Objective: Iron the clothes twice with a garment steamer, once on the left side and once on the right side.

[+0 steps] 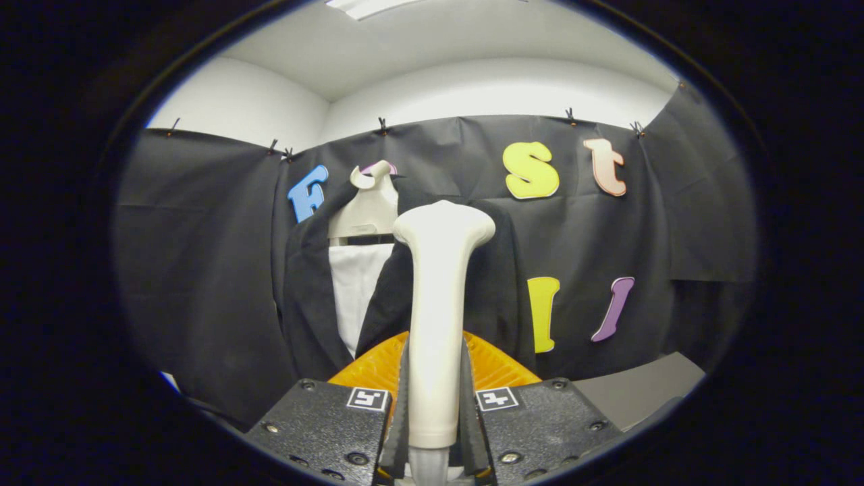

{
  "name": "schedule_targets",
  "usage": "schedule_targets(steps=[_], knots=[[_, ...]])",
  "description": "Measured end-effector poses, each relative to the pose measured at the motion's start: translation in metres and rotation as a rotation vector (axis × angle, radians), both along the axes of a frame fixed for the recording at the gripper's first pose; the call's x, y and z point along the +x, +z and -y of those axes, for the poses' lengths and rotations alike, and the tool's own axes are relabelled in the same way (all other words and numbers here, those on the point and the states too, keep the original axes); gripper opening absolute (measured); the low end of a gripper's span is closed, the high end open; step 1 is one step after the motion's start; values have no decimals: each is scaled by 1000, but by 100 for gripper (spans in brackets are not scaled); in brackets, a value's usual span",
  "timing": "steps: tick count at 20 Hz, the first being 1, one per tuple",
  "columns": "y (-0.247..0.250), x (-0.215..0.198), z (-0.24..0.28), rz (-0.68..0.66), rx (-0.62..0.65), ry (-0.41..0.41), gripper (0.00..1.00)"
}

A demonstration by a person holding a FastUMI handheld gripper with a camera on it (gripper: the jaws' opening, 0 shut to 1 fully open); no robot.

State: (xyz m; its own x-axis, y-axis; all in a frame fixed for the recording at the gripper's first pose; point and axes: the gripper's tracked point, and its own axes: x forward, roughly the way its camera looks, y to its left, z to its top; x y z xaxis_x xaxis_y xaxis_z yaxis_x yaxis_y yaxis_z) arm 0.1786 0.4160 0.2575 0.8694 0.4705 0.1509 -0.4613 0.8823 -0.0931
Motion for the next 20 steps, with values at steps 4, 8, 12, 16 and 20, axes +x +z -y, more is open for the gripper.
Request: schedule_targets(steps=[4,8,12,16,20], knots=[[-11,1,1,-15,-17,-8,34],[-27,1,3,-36,-36,-12,34],[-49,0,8,-67,-46,-23,34],[-67,3,7,-92,-65,-19,34],[-108,-6,9,-139,-103,-12,34]])
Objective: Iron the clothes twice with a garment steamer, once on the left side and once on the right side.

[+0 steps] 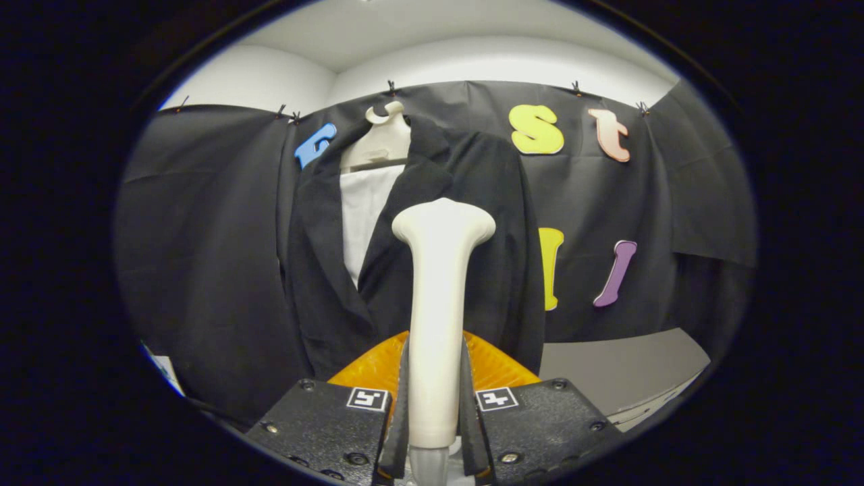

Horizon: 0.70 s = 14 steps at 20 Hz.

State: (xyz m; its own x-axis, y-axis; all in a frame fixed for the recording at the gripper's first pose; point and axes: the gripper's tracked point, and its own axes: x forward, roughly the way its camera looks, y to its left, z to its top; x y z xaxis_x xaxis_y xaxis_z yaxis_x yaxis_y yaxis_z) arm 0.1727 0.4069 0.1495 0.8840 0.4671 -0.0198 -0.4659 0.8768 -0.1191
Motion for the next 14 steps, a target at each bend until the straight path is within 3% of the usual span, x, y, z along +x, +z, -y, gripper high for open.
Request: schedule_targets(steps=[14], knots=[[-102,-2,10,-146,-98,-13,34]])
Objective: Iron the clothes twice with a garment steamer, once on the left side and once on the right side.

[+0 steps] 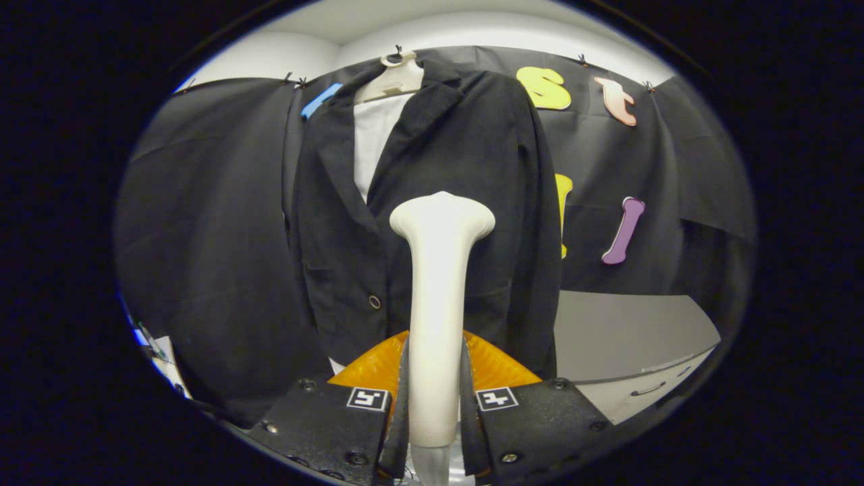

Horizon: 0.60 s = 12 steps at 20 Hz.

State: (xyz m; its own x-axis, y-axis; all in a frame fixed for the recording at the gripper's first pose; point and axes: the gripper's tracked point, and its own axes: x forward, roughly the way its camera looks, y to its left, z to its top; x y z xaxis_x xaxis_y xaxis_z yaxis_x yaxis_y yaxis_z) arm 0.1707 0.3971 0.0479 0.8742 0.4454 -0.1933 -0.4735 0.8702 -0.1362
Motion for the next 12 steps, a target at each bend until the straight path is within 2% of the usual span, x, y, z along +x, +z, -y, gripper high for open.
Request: schedule_targets(steps=[12], knots=[[-82,1,20,-132,-63,-26,34]])
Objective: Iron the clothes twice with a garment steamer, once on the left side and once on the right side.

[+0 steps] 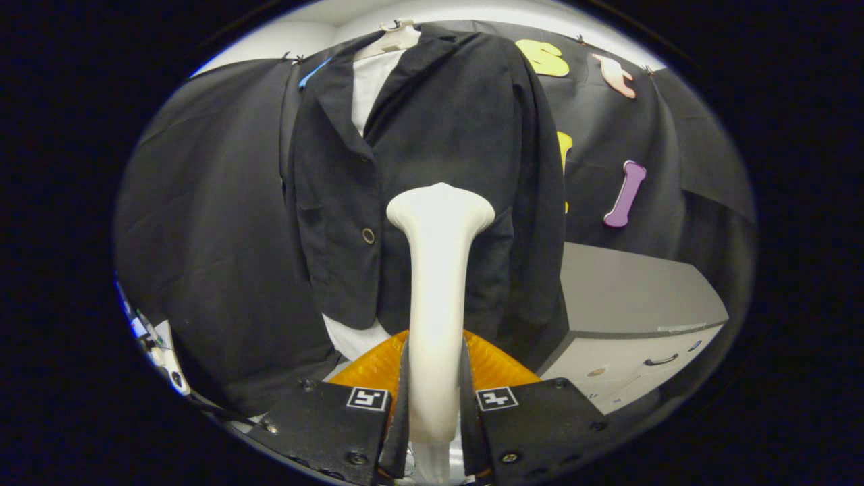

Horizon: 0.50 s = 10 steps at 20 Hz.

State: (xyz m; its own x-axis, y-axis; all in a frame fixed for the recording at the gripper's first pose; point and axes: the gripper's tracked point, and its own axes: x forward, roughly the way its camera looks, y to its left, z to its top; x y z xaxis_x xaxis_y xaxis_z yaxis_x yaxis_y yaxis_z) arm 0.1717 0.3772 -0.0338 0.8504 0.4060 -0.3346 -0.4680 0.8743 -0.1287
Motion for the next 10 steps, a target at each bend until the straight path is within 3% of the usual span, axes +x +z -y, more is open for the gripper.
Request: schedule_targets(steps=[10], knots=[[-59,8,10,-88,-47,0,34]])
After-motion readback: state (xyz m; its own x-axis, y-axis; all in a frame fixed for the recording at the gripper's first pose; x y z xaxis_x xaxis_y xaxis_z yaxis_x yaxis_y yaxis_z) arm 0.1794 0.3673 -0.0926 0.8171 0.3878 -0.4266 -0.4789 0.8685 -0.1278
